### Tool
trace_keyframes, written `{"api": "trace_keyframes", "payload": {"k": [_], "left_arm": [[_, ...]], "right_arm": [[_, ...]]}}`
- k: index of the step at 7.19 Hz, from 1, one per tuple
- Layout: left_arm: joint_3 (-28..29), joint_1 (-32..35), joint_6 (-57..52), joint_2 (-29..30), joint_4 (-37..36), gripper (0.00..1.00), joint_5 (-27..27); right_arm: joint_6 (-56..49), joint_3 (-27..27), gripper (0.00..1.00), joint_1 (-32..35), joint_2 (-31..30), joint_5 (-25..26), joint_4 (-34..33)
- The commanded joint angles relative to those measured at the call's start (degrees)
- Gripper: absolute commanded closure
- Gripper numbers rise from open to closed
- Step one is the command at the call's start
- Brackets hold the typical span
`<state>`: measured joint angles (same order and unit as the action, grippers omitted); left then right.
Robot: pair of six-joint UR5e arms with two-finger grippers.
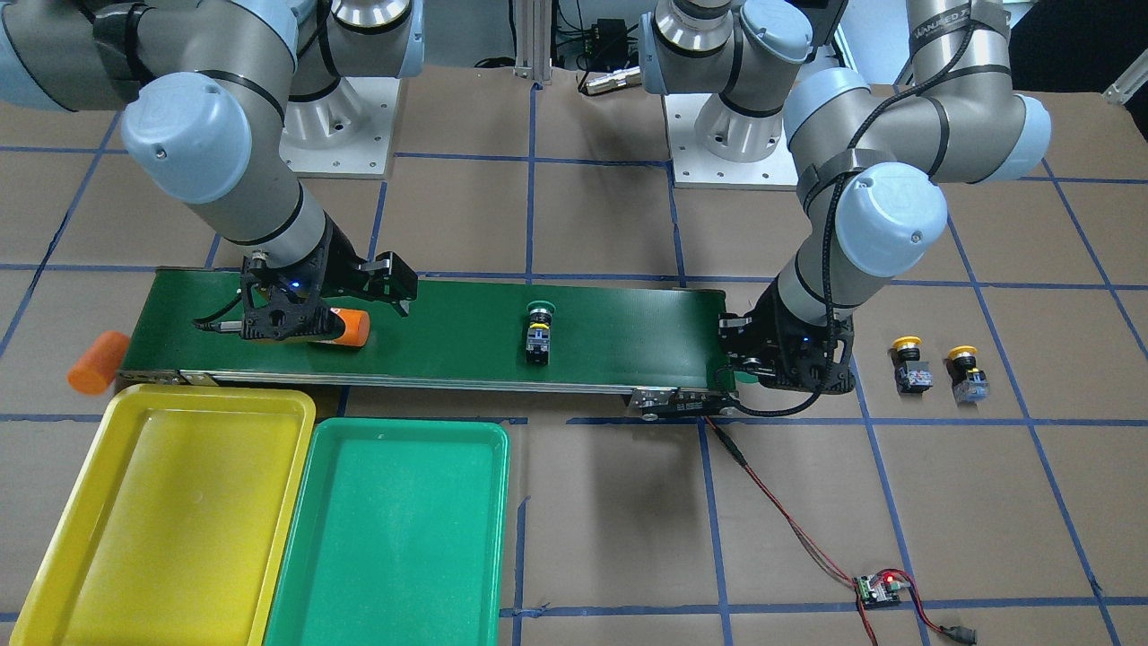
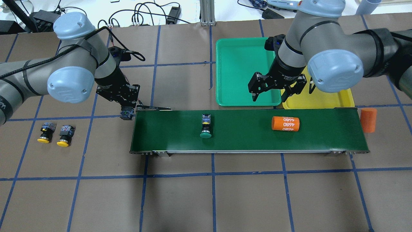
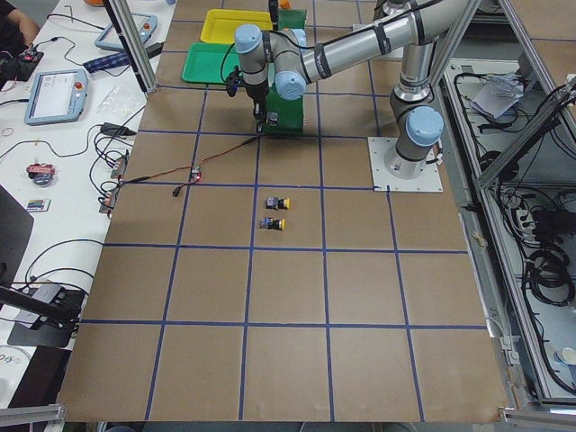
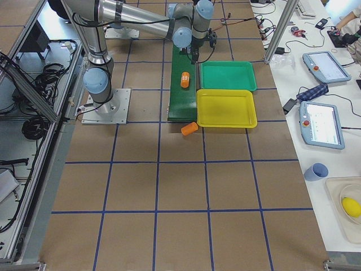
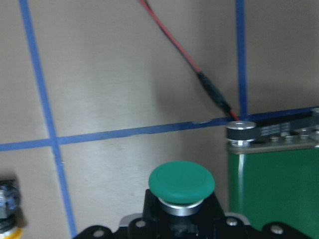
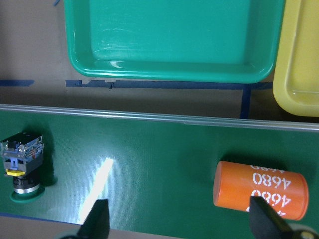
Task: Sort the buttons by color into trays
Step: 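Place the switch on the belt with left gripper while right gripper hovers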
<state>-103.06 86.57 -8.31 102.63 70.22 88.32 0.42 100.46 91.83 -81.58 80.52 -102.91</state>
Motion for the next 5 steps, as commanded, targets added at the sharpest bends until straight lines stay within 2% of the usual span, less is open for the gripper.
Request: {"api": "trace_keyframes", "payload": {"k": [1,5], "left_arm": [[-1.34,0.88,0.4,0.38,-0.17,1.0,-0.25],[-3.2,1.15,0.31,0.82,-0.7,1.0,-2.18]], "right_arm": [[-0.33,0.09,0.0,-0.17,-0.33,0.86,0.25],[-0.33,0.09,0.0,-0.69,-0.33,2.09,0.34]]}}
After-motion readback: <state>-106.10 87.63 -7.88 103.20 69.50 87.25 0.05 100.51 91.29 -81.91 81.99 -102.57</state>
